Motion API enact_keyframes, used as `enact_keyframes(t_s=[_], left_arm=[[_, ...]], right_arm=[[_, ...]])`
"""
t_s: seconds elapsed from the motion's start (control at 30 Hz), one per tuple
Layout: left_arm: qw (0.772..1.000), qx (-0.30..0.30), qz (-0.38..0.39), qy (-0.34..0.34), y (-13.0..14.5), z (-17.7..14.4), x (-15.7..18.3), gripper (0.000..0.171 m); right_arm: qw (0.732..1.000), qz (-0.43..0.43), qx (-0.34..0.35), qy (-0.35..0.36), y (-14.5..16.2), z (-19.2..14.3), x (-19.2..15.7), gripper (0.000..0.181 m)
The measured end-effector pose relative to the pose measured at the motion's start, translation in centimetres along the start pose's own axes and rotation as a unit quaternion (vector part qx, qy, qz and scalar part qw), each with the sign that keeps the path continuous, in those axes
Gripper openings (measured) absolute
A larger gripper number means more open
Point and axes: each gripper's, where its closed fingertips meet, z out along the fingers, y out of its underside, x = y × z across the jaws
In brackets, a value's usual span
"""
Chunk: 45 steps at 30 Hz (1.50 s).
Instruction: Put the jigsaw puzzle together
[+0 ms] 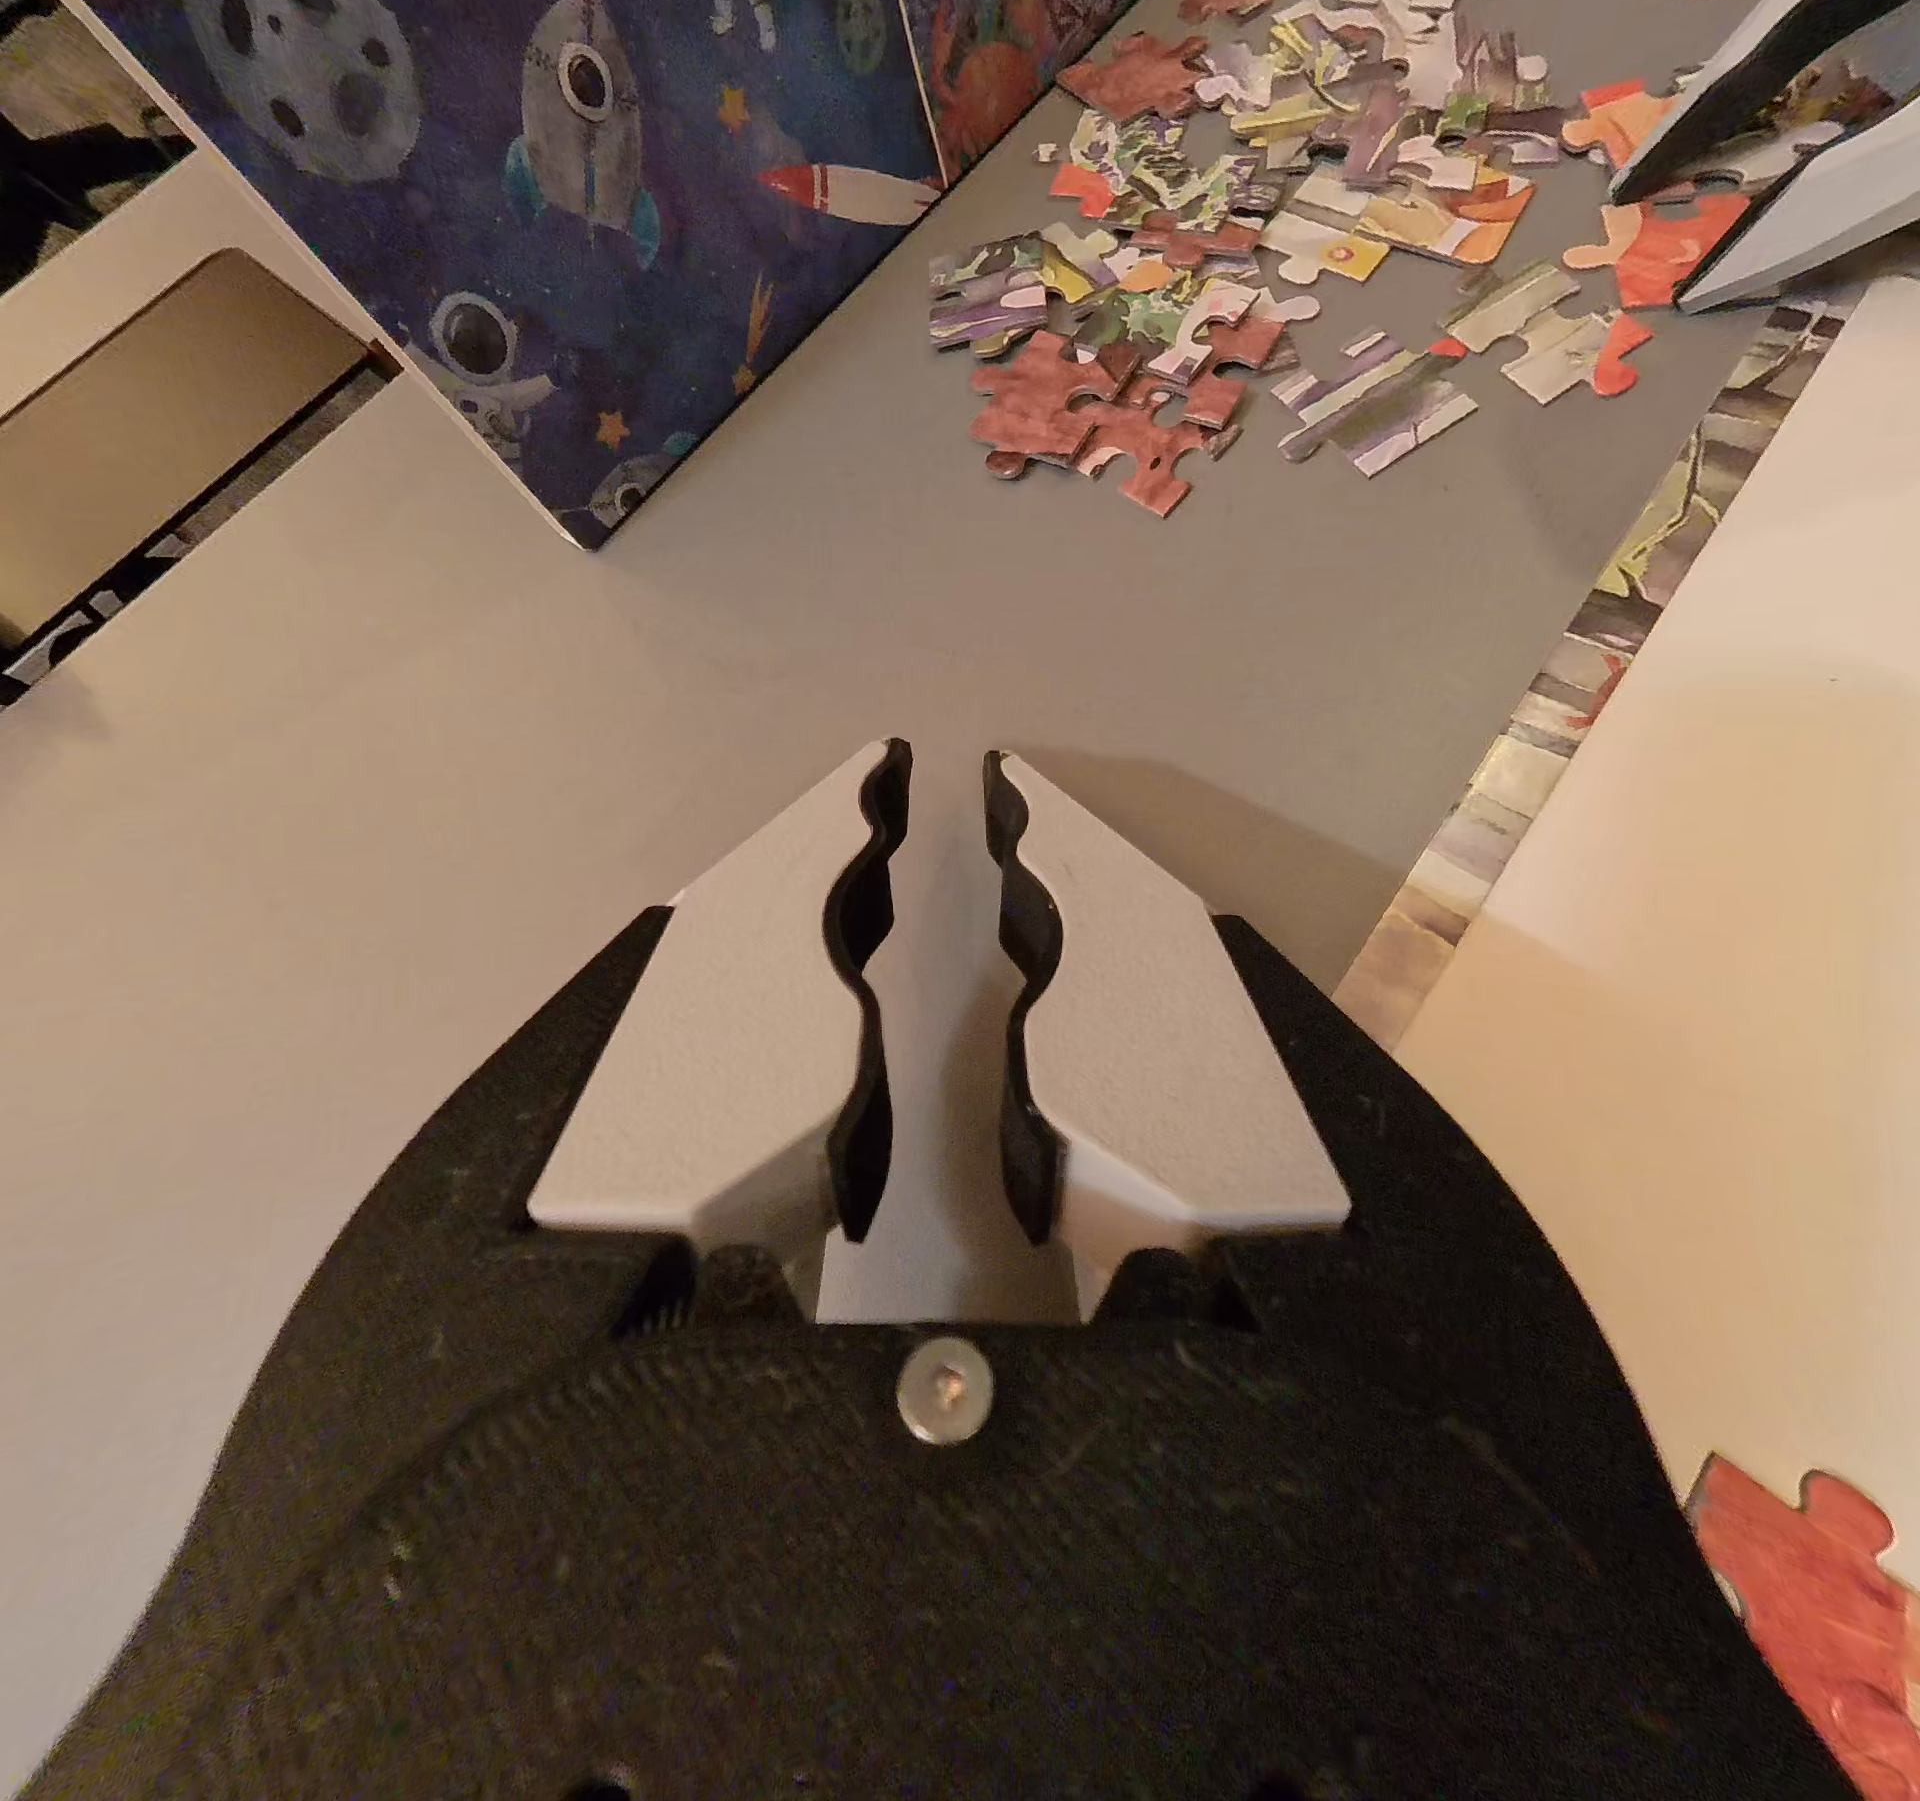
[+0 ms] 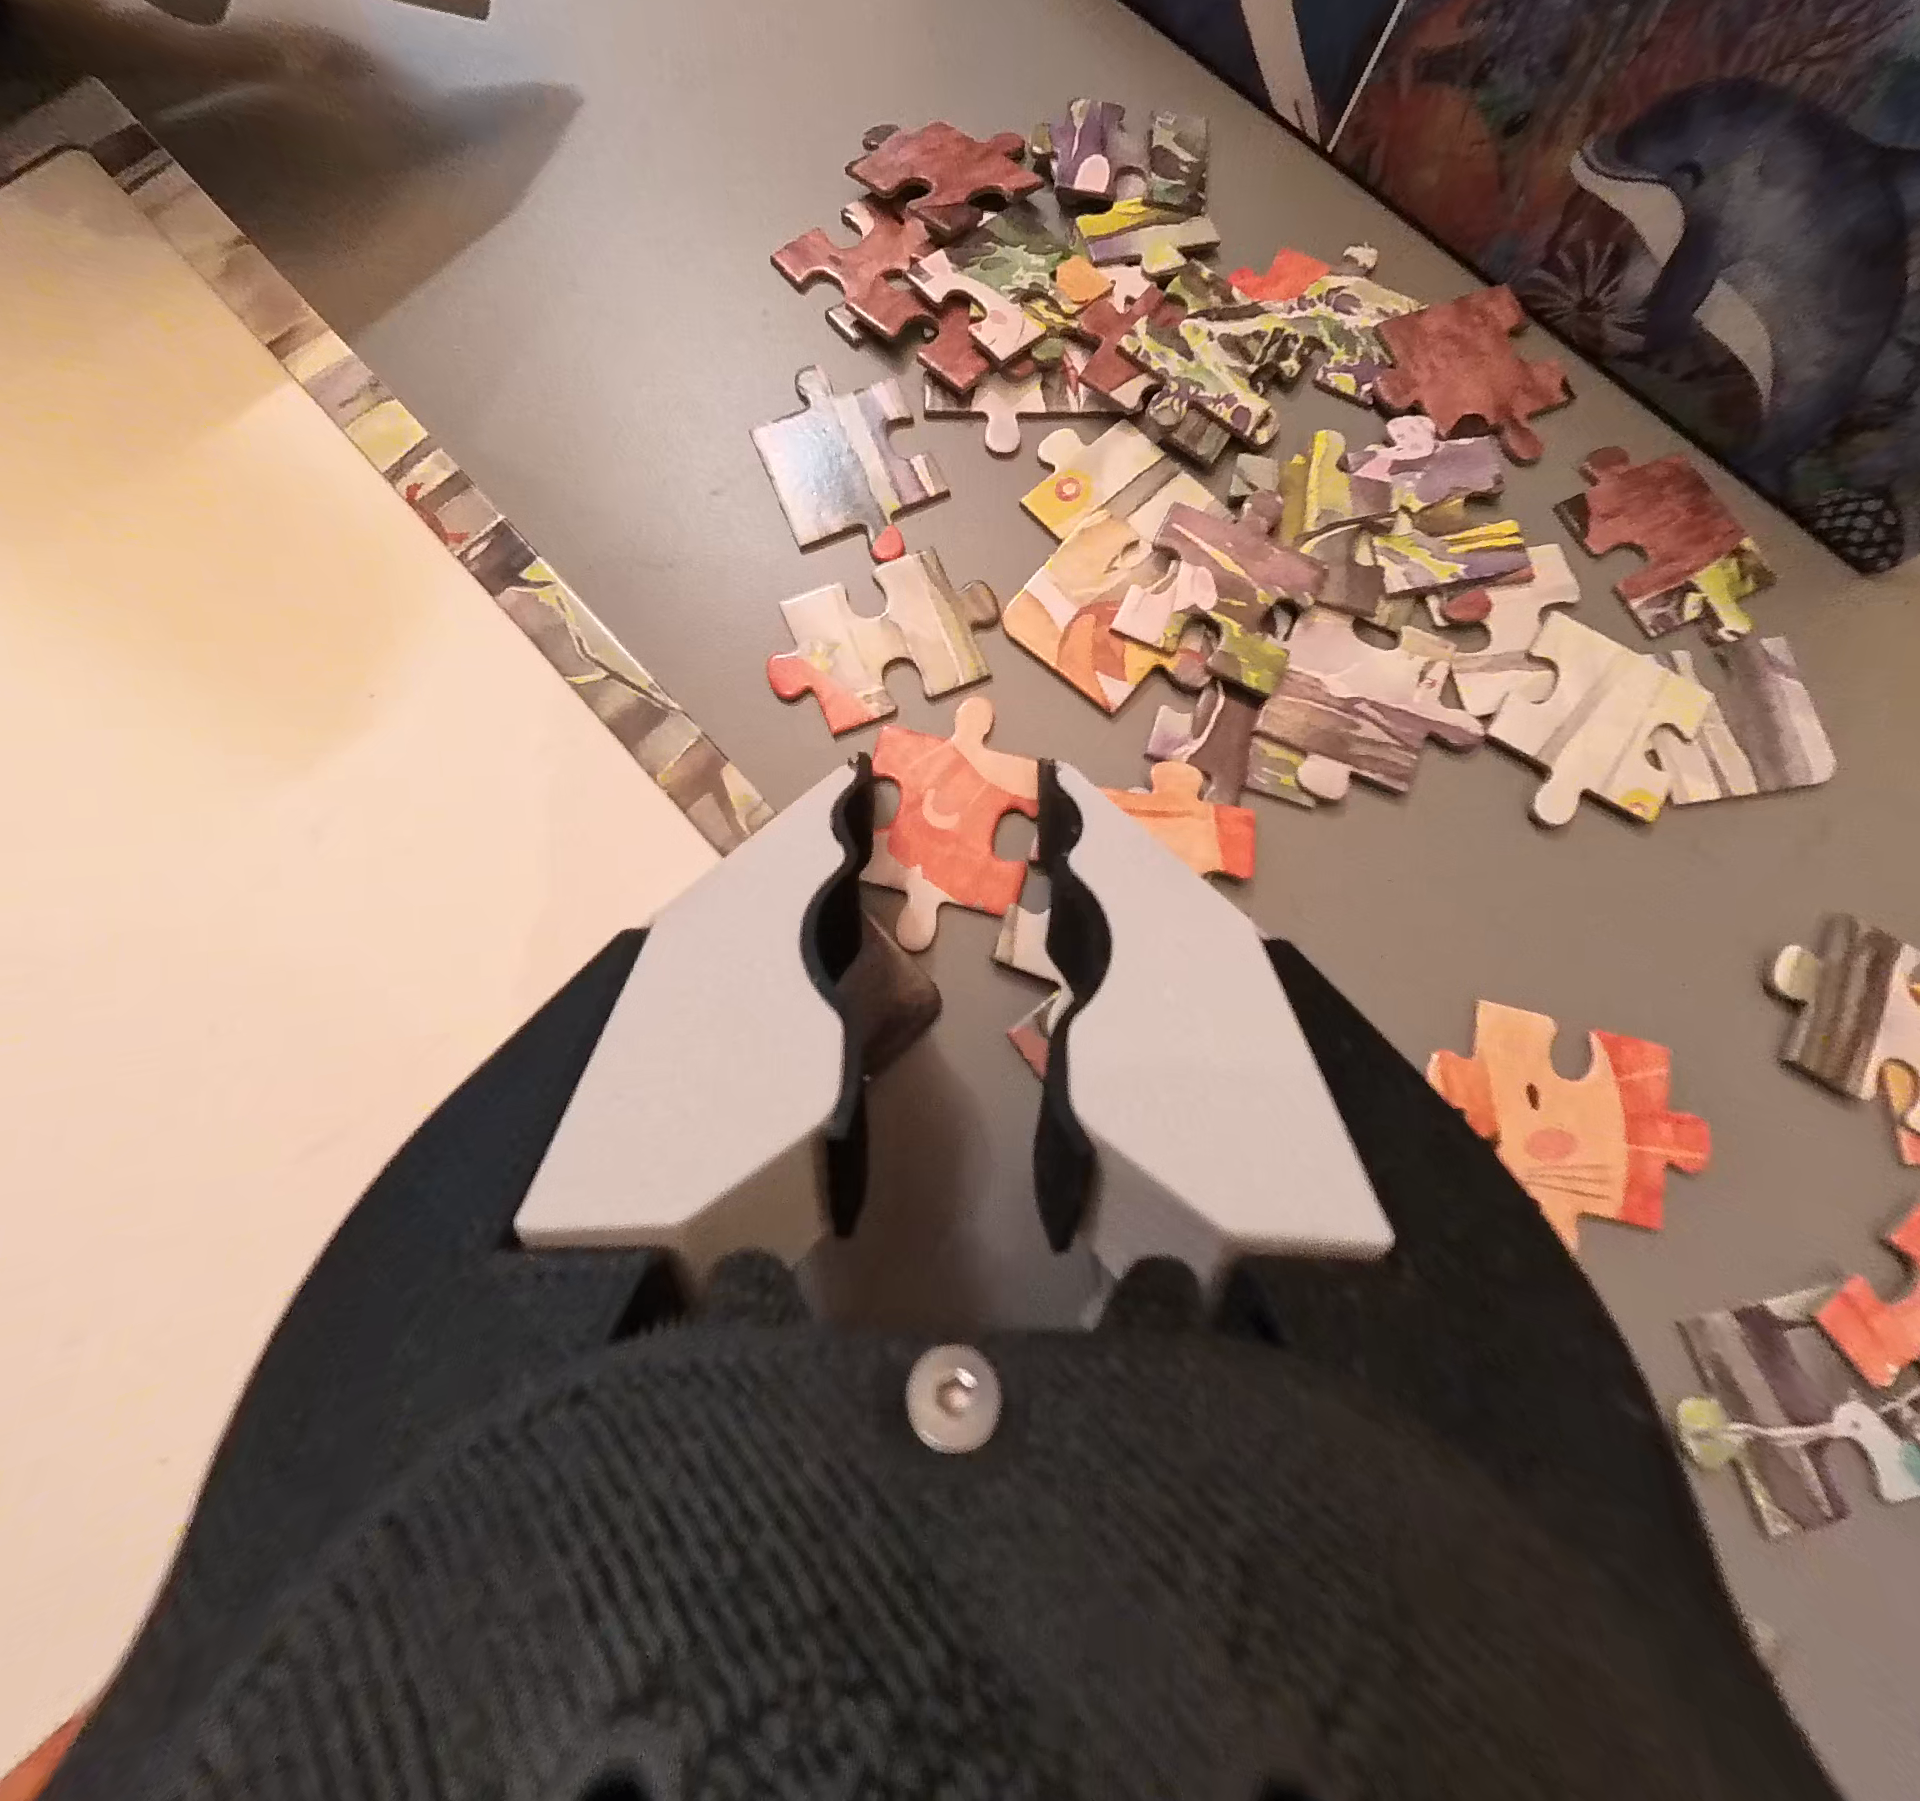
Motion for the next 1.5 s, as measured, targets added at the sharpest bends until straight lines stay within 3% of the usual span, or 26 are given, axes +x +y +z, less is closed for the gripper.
enact_keyframes(t_s=[0.2,0.27,0.43,0.57,0.8,1.1,1.5], left_arm=[[1.000,0.000,0.000,0.000,0.0,0.0,0.0,0.012],[1.000,0.000,0.000,0.000,0.0,0.0,0.0,0.012],[1.000,-0.002,0.003,-0.001,0.0,0.1,0.1,0.013],[1.000,-0.002,0.004,-0.001,0.0,0.0,0.1,0.012],[1.000,-0.008,0.011,-0.004,0.1,0.2,0.2,0.013],[1.000,-0.008,0.010,-0.004,0.1,0.2,0.1,0.013],[1.000,-0.014,0.016,-0.007,0.2,0.3,0.2,0.013]], right_arm=[[1.000,-0.012,0.021,-0.002,-0.8,-0.6,-0.2,0.030],[0.999,-0.022,0.045,-0.009,-1.7,-1.1,-0.8,0.008],[0.995,-0.034,0.088,-0.026,-3.6,-2.0,-2.3,0.020],[0.995,-0.028,0.097,0.014,-3.7,-3.0,-0.3,0.019],[0.991,0.049,0.127,-0.005,-3.1,-4.7,2.2,0.022],[0.997,0.008,0.076,0.031,-1.9,-3.7,2.3,0.023],[0.971,0.055,0.194,0.126,-3.0,-11.1,8.4,0.024]])
